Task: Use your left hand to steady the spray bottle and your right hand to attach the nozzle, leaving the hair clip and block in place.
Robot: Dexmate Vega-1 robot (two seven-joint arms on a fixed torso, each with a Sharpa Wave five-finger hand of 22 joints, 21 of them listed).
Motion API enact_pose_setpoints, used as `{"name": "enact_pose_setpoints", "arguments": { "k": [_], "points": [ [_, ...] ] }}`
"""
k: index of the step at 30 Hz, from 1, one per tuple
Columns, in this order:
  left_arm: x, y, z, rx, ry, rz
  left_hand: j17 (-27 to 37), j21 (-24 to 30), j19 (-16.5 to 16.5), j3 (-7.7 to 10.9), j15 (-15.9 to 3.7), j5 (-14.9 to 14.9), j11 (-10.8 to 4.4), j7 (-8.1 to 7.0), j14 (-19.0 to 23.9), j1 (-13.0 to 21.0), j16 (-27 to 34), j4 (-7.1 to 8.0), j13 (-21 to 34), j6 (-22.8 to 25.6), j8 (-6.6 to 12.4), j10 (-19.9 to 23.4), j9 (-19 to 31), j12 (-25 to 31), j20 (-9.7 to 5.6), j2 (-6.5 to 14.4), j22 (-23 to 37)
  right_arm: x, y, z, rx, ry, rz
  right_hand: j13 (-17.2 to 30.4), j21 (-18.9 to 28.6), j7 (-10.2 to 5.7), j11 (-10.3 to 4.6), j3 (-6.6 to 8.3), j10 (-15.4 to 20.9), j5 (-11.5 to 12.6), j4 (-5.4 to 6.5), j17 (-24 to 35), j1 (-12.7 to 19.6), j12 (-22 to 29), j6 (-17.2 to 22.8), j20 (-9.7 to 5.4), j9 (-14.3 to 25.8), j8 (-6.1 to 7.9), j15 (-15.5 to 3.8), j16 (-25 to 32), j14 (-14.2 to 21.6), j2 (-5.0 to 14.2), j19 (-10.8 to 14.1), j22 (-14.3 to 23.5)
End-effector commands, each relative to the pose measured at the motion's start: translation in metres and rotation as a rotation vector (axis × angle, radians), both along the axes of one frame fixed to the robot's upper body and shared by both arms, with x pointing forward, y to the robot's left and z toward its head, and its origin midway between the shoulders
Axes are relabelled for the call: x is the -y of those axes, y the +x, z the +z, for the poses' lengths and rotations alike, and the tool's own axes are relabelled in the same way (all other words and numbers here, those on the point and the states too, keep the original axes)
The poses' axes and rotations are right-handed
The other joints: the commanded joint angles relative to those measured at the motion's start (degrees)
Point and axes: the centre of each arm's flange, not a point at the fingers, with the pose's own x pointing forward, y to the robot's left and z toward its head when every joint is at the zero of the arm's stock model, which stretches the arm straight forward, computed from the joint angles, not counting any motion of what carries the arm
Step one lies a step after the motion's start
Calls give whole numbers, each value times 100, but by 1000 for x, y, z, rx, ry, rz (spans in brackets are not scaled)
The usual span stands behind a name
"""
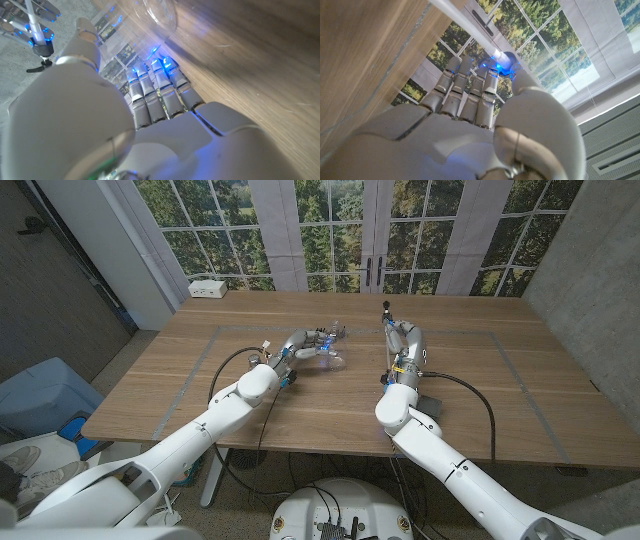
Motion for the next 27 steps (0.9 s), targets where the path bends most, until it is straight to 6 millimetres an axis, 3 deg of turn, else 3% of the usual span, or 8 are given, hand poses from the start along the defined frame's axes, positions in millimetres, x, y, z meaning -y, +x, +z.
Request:
{"name": "enact_pose_setpoints", "arguments": {
  "k": [1, 27],
  "points": [
    [4, -4, -1, 2, 16, -1, 0, 25, -37, -5, -903, 54, -380, 17, 24, 1302, -4, 22, 127, 1740, 0, 1799, 216, 47, -79, 1345, 7, -1, 0, 2, 104, 100, 143, 8, 44, -164, -28, -19, -42, 26, -1, 11, 99, -20, 188, 21, 17, -1, -769, -12, -60, 18, -23, 1],
    [16, -7, 5, -9, 96, -14, -6, 42, -83, -19, -892, 58, -376, 12, -16, 1301, -23, 22, 136, 1750, -35, 1812, 222, 22, -62, 1343, 3, -21, -2, 39, 282, 134, 313, -4, 90, -234, -83, -68, -75, 6, 6, 9, 125, -68, 215, 14, 18, -15, -818, -60, -75, 11, -66, -8]
  ]
}}
